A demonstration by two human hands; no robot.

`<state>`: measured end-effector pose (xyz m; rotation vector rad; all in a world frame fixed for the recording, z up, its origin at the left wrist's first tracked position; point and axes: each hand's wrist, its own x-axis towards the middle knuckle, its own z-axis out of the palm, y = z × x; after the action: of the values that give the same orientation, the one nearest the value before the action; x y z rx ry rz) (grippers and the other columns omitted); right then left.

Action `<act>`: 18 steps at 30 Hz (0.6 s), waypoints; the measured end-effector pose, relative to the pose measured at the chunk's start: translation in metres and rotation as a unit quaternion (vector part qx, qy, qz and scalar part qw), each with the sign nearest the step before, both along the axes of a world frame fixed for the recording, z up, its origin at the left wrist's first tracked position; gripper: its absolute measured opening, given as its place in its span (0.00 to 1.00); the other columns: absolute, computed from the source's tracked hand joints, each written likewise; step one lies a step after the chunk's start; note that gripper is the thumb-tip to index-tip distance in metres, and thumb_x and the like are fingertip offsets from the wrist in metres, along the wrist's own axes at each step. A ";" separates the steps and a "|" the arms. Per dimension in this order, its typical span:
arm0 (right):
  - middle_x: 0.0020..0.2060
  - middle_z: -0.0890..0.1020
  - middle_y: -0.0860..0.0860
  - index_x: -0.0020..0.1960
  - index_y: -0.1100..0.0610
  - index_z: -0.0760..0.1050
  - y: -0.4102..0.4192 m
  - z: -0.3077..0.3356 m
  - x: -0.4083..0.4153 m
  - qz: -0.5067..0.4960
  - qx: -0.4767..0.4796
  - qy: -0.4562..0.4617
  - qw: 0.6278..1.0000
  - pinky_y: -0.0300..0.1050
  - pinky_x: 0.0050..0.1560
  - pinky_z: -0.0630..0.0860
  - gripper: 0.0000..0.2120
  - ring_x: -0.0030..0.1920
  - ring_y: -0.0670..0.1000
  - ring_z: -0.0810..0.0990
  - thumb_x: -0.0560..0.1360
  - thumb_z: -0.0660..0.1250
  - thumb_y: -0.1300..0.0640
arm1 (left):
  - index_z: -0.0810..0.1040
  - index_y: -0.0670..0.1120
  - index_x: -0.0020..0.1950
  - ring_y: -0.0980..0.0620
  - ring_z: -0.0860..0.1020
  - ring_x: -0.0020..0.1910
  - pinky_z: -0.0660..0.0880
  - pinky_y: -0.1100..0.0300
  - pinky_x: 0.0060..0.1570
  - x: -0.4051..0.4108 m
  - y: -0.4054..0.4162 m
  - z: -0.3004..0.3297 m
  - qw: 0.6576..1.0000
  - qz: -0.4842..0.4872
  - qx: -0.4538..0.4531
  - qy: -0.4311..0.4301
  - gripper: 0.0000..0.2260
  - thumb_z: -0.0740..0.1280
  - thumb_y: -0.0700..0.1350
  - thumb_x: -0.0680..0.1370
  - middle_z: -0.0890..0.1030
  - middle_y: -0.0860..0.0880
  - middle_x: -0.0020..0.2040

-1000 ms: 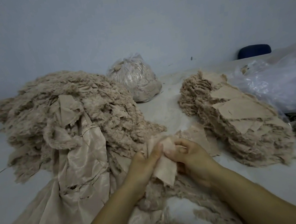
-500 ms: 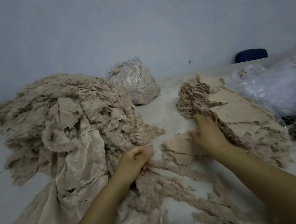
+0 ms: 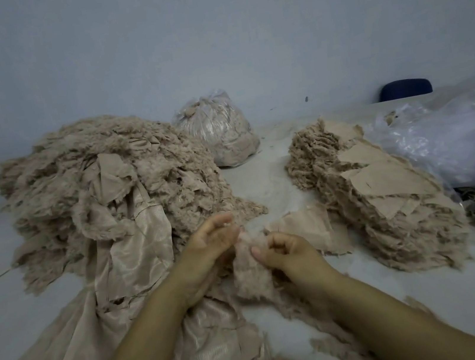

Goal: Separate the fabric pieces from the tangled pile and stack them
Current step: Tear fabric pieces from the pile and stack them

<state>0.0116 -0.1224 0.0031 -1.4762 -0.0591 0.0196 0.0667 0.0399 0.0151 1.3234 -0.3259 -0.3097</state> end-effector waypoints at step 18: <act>0.55 0.70 0.47 0.59 0.41 0.73 -0.017 -0.009 0.001 -0.054 -0.193 -0.110 0.974 0.29 0.48 0.72 0.21 0.47 0.41 0.74 0.72 0.74 0.57 | 0.72 0.41 0.41 0.60 0.61 0.17 0.55 0.71 0.14 -0.009 -0.020 -0.016 0.975 -0.059 -0.016 0.216 0.16 0.48 0.32 0.80 0.67 0.49 0.26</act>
<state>0.0122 -0.1392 -0.0057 -1.8647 -0.1615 -0.2321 0.0575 0.0202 -0.0008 1.1704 -0.0423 -0.6765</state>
